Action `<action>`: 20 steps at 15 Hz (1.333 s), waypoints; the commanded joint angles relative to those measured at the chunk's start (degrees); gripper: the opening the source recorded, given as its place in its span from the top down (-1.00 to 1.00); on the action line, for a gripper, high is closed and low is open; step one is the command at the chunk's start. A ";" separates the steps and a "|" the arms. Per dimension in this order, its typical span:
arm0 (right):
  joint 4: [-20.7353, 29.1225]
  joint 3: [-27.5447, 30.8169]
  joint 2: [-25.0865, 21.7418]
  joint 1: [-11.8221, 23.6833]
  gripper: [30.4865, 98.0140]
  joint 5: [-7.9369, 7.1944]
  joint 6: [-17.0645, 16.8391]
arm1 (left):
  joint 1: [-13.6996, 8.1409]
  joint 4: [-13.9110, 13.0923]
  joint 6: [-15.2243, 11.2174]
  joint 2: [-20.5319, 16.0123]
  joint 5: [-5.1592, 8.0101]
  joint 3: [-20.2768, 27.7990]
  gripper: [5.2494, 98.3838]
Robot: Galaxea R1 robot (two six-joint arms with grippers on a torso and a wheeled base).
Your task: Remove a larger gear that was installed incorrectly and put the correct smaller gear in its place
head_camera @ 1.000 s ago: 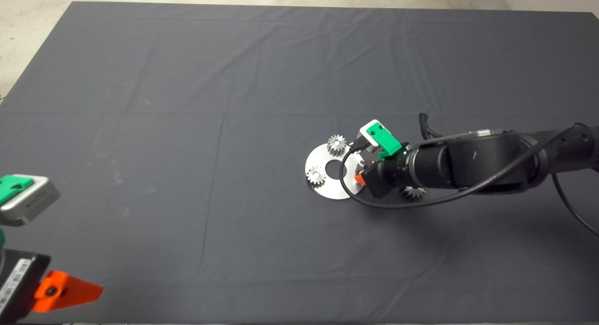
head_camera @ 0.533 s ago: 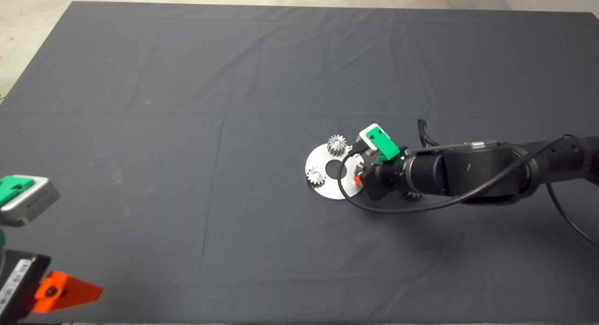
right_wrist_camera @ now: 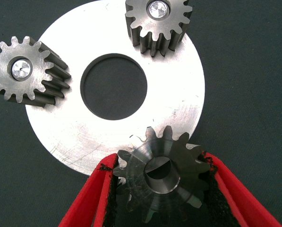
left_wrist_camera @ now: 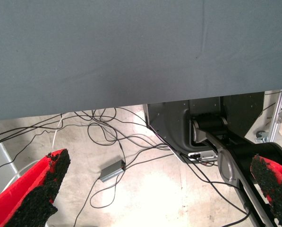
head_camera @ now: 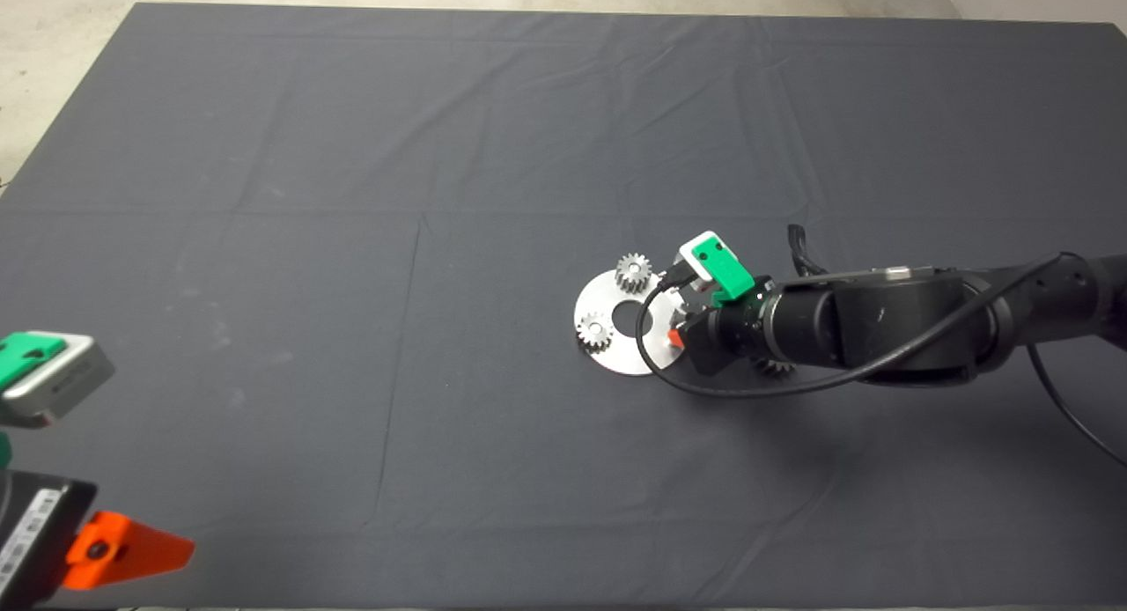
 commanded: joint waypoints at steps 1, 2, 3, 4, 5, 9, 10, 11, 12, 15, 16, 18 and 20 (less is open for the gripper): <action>-2.25 0.21 0.21 1.04 0.67 0.32 1.00 | 0.26 -0.57 0.18 0.12 1.78 0.68 -1.00; -2.25 0.21 0.21 1.04 0.67 0.32 1.70 | 0.24 -0.57 0.18 0.12 1.78 0.59 -1.00; -2.25 0.21 0.30 0.95 0.67 0.32 2.05 | 0.28 -0.57 0.18 0.12 1.78 0.68 -1.00; -2.25 0.21 0.30 0.86 0.67 0.32 2.05 | 0.28 -0.57 0.18 0.21 1.78 0.59 -1.00; -2.25 0.12 0.38 0.69 0.67 0.32 2.05 | 0.28 -0.57 0.18 0.21 1.78 0.59 -1.00; -2.25 -0.05 0.47 0.42 0.67 0.32 2.40 | 0.28 -0.57 0.18 0.21 1.78 0.68 -1.00; -2.25 -0.05 0.82 0.42 0.67 0.32 2.40 | 0.28 -0.57 0.18 0.19 1.78 0.66 -1.00; -2.25 -0.14 1.00 0.42 0.67 0.32 2.40 | 0.28 -0.57 0.18 0.18 1.78 0.59 -1.00; -2.25 -0.25 1.09 0.42 0.67 0.40 2.40 | 0.28 -0.57 0.18 0.12 1.78 0.59 -1.00; -2.25 -2.18 2.40 0.42 0.67 0.40 2.40 | 0.28 -0.57 0.18 0.12 1.78 0.62 -1.00; -2.25 -2.51 2.76 0.42 0.67 0.40 2.40 | 0.28 -0.57 0.18 0.12 1.78 0.68 -1.00; -2.25 -2.60 2.84 0.42 0.67 0.40 2.40 | 0.28 -0.57 0.18 0.12 1.78 0.67 -1.00; -2.25 -2.60 2.58 0.33 0.67 0.32 2.37 | 0.28 -0.57 0.18 0.12 1.78 0.63 -1.00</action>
